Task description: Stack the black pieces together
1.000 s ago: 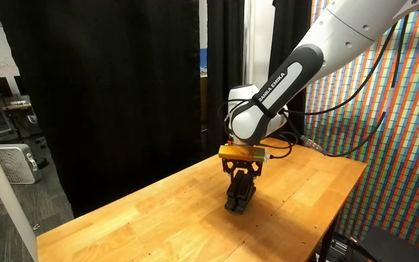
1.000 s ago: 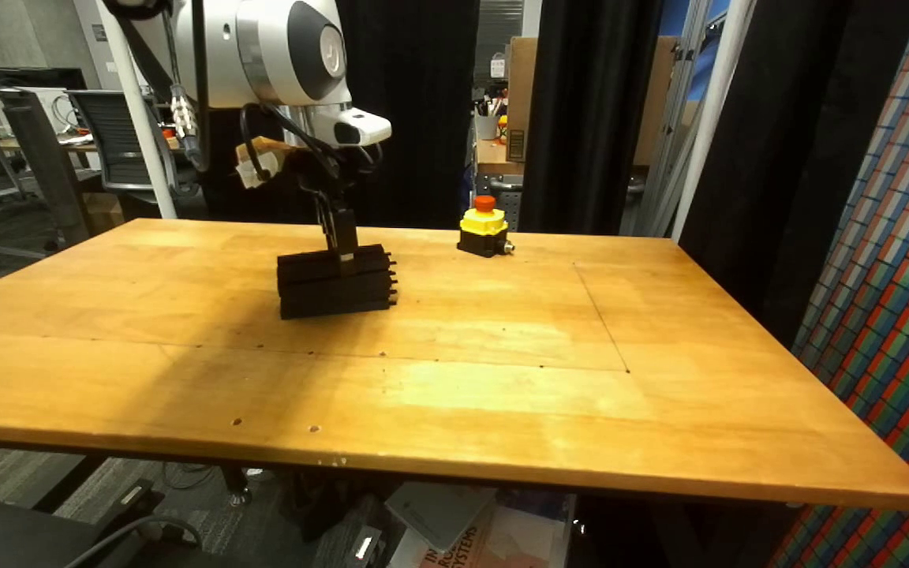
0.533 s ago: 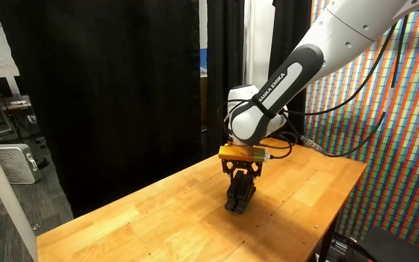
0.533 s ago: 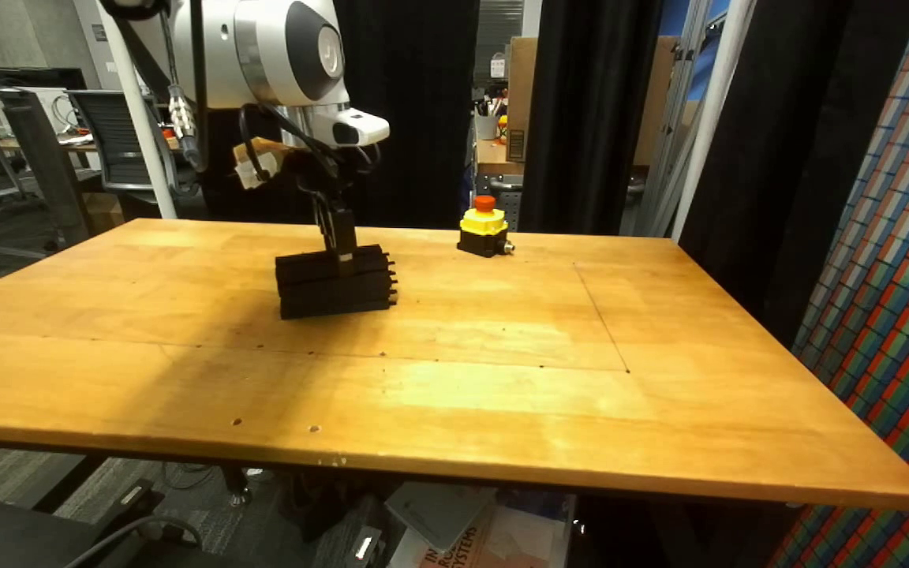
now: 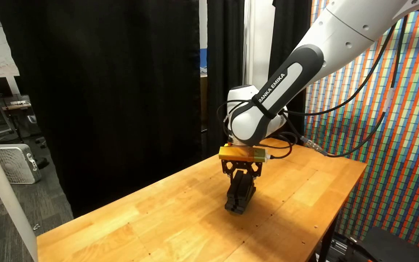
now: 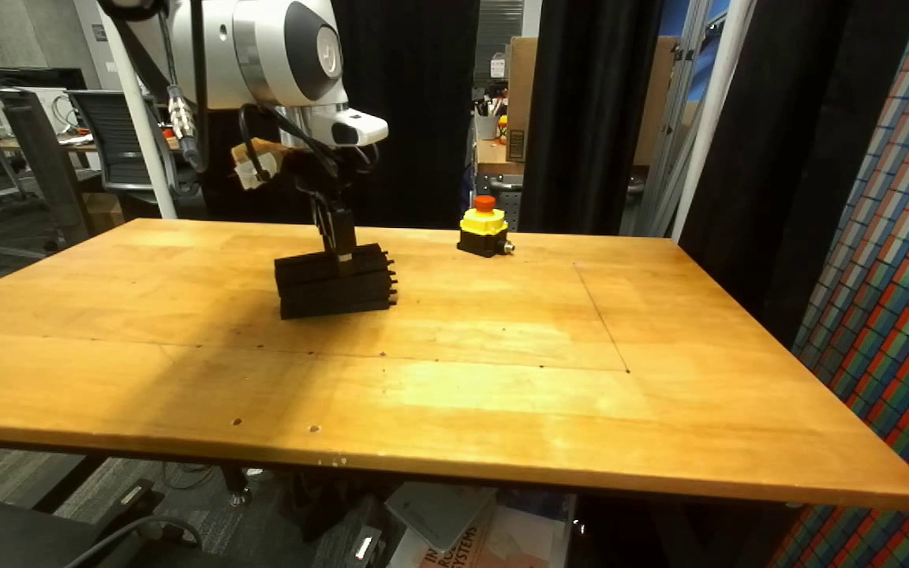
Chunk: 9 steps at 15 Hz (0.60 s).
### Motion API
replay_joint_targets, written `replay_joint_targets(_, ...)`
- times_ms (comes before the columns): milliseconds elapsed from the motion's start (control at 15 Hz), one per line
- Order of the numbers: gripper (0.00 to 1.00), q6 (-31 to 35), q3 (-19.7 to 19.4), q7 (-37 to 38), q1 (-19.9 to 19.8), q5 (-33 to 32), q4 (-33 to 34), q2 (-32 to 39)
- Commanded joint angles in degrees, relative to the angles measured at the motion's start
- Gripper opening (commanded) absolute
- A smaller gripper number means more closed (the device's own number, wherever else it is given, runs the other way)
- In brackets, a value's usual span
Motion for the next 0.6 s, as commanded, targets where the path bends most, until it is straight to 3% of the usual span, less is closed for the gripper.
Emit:
replay_joint_targets(0, 0.96, -0.75, -0.33, -0.21, 0.50, -0.44, -0.31, -1.19)
replay_joint_targets(67, 1.00, -0.79, -0.33, -0.09, 0.54, -0.50, -0.44, -1.36)
replay_joint_targets(267, 1.00, -1.97, -0.38, 0.95, 0.99, -1.47, -1.41, -3.20)
replay_joint_targets(533, 1.00, -6.35, 1.13, 0.51, 1.86, -4.02, -5.11, -11.01)
